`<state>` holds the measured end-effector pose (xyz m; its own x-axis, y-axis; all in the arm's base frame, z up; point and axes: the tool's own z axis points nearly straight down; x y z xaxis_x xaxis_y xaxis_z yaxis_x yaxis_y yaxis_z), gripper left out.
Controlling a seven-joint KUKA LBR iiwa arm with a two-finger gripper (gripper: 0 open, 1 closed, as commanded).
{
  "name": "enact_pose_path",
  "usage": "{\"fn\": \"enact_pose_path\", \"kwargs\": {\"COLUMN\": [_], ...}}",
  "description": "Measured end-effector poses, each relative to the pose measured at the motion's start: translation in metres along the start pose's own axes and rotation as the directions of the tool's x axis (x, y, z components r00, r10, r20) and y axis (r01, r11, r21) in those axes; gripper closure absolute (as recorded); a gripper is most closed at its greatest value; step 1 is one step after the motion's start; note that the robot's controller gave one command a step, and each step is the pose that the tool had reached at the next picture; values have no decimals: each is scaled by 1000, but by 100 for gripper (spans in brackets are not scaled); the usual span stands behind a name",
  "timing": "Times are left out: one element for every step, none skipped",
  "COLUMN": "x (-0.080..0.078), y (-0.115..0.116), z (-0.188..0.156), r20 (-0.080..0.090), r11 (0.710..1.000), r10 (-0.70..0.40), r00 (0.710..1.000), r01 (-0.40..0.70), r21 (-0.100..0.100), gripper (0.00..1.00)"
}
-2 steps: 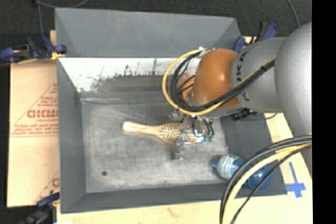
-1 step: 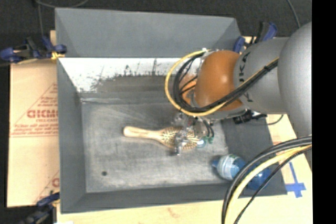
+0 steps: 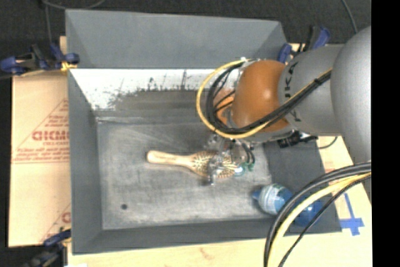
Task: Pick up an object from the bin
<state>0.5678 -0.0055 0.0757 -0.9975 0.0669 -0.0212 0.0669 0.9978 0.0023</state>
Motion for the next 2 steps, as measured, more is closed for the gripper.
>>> {"fn": "enact_pose_path", "kwargs": {"x": [4, 4], "y": [0, 0], "z": [-11, -37], "r20": [-19, -22], "r11": [1000, 1000], "r10": [-2, -2], "r00": [1000, 1000], "r01": [2, 2], "r21": [1, 1], "gripper": [100, 100]}}
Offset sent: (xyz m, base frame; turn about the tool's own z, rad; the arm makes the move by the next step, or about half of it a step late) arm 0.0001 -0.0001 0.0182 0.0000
